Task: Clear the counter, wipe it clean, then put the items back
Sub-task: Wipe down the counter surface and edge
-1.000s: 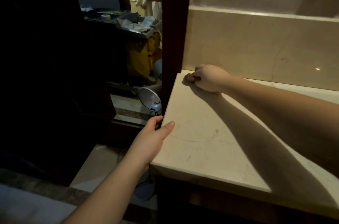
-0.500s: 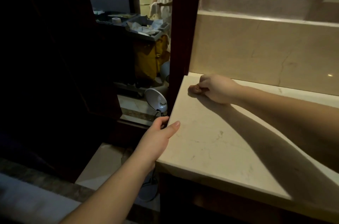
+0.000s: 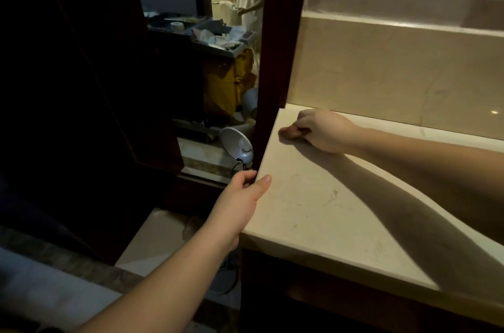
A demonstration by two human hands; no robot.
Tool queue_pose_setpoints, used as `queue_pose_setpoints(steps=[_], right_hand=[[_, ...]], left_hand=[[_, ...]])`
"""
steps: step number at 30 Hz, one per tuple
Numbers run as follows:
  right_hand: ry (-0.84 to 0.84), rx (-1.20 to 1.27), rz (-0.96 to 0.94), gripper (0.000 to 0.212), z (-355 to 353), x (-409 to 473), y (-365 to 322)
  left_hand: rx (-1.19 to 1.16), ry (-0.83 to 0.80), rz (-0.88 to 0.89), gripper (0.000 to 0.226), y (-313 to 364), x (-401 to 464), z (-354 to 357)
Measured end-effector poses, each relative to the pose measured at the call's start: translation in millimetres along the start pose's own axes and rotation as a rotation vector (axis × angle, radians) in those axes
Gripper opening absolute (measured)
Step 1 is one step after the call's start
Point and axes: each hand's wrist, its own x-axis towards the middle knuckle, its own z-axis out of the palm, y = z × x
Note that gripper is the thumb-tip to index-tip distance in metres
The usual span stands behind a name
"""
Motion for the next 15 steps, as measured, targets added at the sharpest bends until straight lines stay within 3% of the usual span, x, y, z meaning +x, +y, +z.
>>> queue_pose_setpoints(steps=[7,15], right_hand=[[-0.009,0.068,0.166,0.027,5.7,59.4,4.5],[0.023,0.038,0.083,0.021,6.6,-2.8,-5.5]], left_hand=[[-0.041,0.003,0.006,0.036,0.5,-1.2,1.0],[-0.078,0.009,0.014,0.026,3.5,-1.5,1.4]])
